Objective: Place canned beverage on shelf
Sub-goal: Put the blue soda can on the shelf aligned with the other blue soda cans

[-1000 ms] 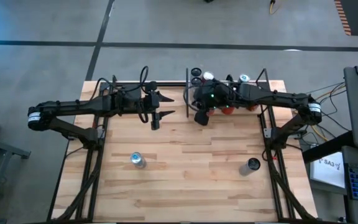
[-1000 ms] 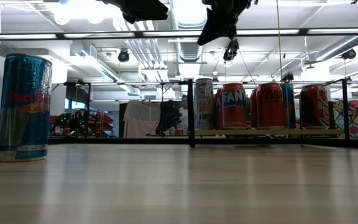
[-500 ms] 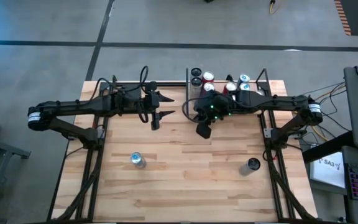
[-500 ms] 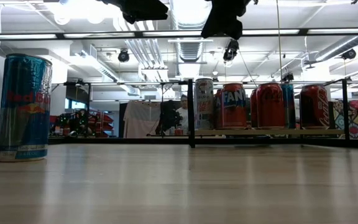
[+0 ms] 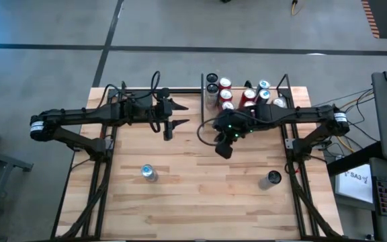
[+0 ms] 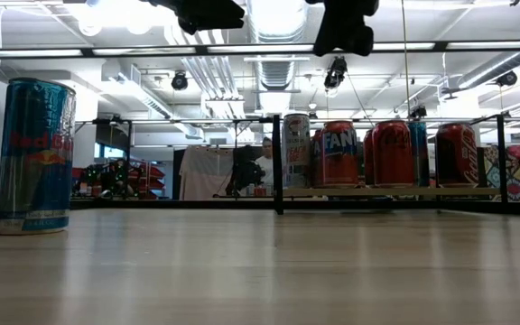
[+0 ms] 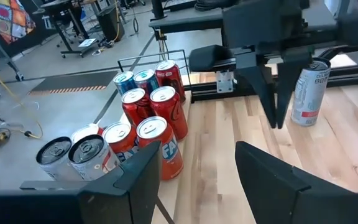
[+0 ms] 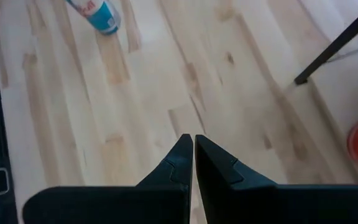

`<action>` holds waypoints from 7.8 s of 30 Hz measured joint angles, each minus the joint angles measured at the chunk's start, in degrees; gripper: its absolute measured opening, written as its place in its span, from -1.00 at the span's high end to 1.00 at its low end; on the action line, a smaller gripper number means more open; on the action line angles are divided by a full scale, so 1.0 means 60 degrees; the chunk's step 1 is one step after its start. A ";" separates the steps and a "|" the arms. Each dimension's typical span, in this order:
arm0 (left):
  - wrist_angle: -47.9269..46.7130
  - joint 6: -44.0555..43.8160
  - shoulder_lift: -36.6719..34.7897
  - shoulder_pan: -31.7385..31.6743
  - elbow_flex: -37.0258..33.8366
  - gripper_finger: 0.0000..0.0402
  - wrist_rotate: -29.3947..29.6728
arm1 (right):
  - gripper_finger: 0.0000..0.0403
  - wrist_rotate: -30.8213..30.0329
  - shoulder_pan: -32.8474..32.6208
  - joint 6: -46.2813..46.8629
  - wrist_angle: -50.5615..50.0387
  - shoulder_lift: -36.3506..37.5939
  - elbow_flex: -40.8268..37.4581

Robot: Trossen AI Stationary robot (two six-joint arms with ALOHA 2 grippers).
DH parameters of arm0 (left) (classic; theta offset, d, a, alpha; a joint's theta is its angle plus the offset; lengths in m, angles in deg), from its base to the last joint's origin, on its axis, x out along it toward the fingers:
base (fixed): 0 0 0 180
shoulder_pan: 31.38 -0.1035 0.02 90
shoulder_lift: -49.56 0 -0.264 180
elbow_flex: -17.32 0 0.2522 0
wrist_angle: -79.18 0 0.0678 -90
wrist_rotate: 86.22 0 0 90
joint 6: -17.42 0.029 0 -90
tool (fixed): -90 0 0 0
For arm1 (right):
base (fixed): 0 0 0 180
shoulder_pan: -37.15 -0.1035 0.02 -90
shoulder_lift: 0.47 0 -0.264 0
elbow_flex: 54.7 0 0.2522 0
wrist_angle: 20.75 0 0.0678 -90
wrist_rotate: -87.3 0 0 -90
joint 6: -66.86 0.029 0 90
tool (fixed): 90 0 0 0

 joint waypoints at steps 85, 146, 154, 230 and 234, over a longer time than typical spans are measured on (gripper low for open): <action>-0.9837 -0.7699 0.0750 0.5954 0.1322 -0.57 0.1350 | 0.96 -0.0597 -0.2856 -0.0360 -0.0800 0.0113 -0.1242; -0.9226 -0.8398 0.0790 0.6268 0.0069 -0.57 0.1526 | 0.96 -0.0594 -0.2856 -0.0016 -0.0437 0.0098 -0.1563; -0.9061 -0.8394 0.0790 0.6301 0.0007 -0.57 0.1519 | 0.96 -0.0594 -0.2856 0.0056 -0.0441 0.0098 -0.1566; -0.4156 -0.3782 0.1766 0.6008 0.0442 -0.11 0.2601 | 0.96 -0.2127 -0.3582 -0.2656 0.8894 0.0084 -0.4478; -0.3967 -0.2974 0.2447 0.5740 0.0740 -0.11 0.2607 | 0.95 -0.2120 -0.3577 -0.2743 0.8629 0.0084 -0.4375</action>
